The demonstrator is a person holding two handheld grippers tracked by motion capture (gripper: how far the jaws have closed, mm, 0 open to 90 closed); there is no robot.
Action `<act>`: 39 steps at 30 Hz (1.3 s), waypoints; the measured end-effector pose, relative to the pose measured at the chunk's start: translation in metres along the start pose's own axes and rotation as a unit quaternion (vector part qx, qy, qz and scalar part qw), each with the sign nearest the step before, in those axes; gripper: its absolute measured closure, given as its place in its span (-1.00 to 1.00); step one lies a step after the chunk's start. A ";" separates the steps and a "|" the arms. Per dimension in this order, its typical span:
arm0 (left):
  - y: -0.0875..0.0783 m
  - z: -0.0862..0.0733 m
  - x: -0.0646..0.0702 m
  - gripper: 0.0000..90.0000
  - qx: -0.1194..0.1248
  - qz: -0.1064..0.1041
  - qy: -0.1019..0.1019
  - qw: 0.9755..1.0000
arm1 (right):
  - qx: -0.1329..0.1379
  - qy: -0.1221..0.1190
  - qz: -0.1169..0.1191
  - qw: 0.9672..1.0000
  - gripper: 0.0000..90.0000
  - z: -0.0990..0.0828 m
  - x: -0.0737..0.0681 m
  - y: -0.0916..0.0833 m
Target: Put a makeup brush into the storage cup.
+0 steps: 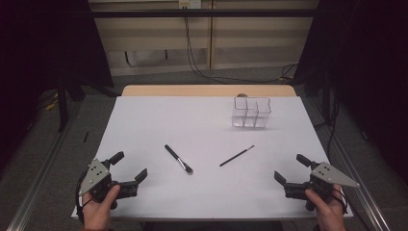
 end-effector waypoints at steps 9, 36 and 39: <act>0.003 0.003 0.003 -0.97 0.003 -0.022 -0.008 1.000 | -0.003 0.004 -0.002 1.000 -1.00 -0.001 0.003 0.003; 0.049 0.026 0.019 -0.94 0.003 -0.074 0.007 0.997 | -0.007 -0.007 -0.009 1.000 -1.00 -0.001 0.001 0.001; 0.053 0.028 0.019 -0.94 0.003 -0.074 0.020 0.997 | -0.009 -0.005 -0.008 1.000 -1.00 -0.001 0.001 0.002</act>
Point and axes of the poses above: each handheld gripper's, and its own axes: y roughly forward along the jaws, z roughly out of its top, x roughly to its right, the point moved 3 cm from there along y, roughly forward along the jaws, and after that the axes turned 4 degrees about -z, right-handed, at the moved point
